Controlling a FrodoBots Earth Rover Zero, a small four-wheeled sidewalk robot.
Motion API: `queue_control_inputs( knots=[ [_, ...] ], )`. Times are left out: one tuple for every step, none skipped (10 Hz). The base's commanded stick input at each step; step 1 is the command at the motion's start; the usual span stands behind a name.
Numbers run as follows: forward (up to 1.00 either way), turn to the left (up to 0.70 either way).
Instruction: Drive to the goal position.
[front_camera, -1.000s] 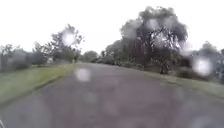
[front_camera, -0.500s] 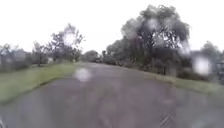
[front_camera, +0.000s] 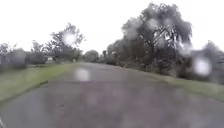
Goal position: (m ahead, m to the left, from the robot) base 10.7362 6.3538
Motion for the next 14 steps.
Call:
queue_control_inputs(
  knots=[
    [1.00, 0.00],
    [1.00, 0.00],
    [1.00, 0.00],
    [1.00, 0.00],
    [1.00, 0.00],
    [1.00, 0.00],
    [1.00, 0.00],
    [1.00, 0.00],
    [1.00, 0.00],
    [1.00, 0.00],
    [1.00, 0.00],
    [1.00, 0.00],
    [1.00, 0.00],
    [1.00, 0.00]
  ],
)
